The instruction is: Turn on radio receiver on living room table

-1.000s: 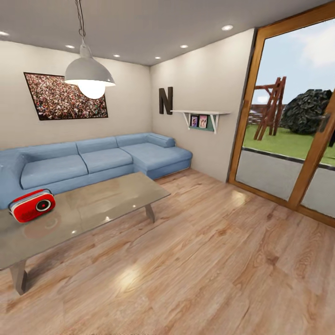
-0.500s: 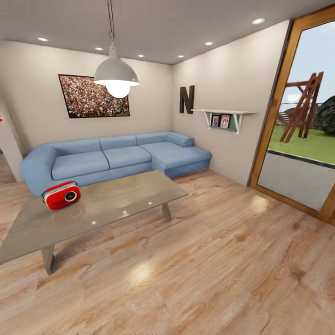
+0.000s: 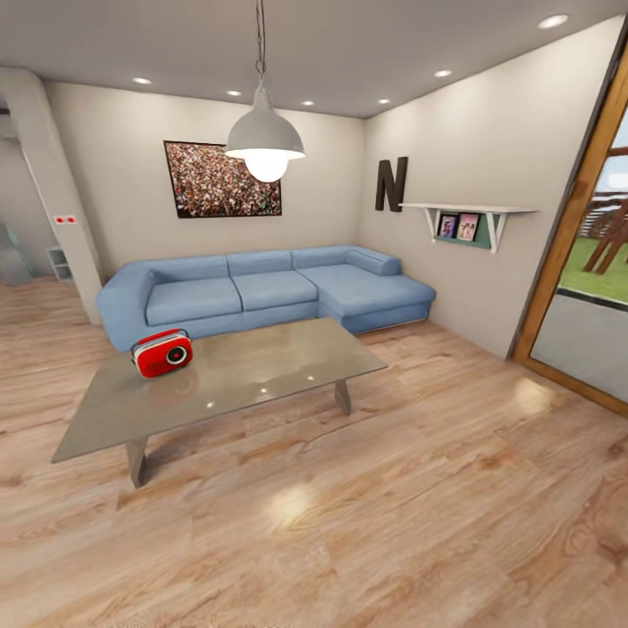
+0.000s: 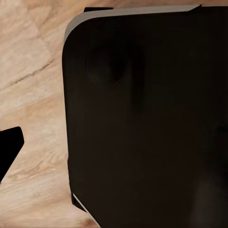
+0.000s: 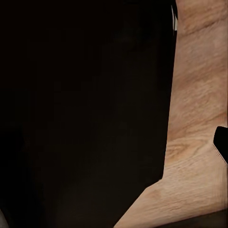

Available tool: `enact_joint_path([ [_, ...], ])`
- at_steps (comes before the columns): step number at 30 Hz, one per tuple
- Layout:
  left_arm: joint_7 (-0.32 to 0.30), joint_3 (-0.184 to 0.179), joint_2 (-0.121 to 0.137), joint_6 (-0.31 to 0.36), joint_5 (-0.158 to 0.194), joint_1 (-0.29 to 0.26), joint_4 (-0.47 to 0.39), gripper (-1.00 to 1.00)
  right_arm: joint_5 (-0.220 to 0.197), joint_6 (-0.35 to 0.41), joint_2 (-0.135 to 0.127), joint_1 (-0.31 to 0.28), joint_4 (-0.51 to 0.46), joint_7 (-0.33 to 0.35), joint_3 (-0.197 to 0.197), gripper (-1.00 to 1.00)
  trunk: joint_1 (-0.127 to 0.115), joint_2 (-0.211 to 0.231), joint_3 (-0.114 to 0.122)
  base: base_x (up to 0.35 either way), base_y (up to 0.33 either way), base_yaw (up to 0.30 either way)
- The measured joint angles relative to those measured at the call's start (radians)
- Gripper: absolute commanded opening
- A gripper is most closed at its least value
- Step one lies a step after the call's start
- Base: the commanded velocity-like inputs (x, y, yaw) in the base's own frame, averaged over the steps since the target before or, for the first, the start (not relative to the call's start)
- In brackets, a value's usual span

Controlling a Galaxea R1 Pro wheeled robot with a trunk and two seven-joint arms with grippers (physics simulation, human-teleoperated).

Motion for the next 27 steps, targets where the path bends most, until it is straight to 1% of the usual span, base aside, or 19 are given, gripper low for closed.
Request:
enact_joint_path([
  [23, 0.0, 0.0, 0.0, 0.0, 0.0, 0.0, 0.0, 1.0, 0.0, -0.001, 0.0, 0.0, 0.0, 0.0, 0.0, 1.0, 0.0, 0.0, -0.009, 0.0, 0.0, 0.275],
  [27, 0.0, 0.0, 0.0, 0.0, 0.001, 0.0, 0.0, 1.0, 0.0, -0.011, 0.0, 0.0, 0.0, 0.0, 0.0, 1.0, 0.0, 0.0, -0.011, 0.0, 0.0, 0.275],
])
